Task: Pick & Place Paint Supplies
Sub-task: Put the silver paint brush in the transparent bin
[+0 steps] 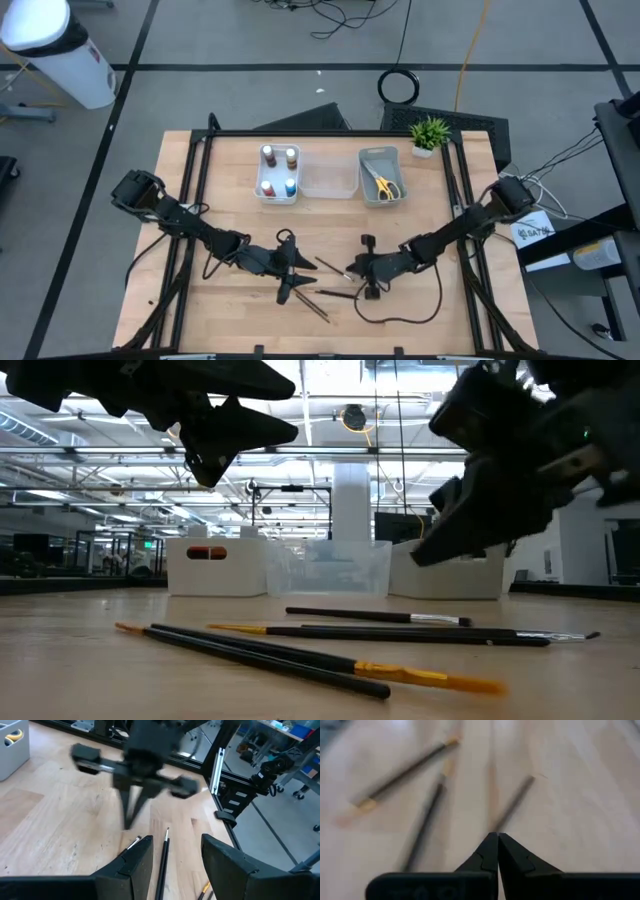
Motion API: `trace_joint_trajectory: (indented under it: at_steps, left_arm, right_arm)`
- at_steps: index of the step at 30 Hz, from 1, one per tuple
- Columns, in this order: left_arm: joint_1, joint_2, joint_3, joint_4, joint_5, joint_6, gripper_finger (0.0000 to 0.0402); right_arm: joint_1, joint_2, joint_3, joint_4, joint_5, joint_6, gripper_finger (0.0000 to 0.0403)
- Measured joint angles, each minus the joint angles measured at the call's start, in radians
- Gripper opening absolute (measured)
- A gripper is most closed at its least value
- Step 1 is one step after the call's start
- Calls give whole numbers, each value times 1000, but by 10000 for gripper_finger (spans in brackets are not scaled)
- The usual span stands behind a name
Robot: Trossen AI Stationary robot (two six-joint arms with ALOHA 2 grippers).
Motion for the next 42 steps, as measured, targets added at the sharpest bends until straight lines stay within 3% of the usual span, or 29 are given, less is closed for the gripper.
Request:
trace_joint_trajectory:
  at_steps: [3, 8, 13, 26, 35, 42]
  left_arm:
    - [2, 0, 0, -1, 0, 0, 175]
    - [2, 0, 0, -1, 0, -2, 175]
    - [2, 0, 0, -1, -2, -3, 175]
    - [5, 0, 0, -1, -9, -2, 175]
    - [5, 0, 0, -1, -9, -3, 175]
    - [5, 0, 0, -14, -9, -4, 175]
  right_arm:
    - [7, 4, 42, -55, -77, 33, 0]
    - [11, 25, 76, -140, -119, 65, 0]
    - [10, 21, 79, -117, -181, 104, 0]
    - [13, 80, 105, -93, -185, 123, 0]
    - [-10, 108, 134, -238, -179, 118, 0]
    - [-14, 109, 133, -218, -118, 45, 0]
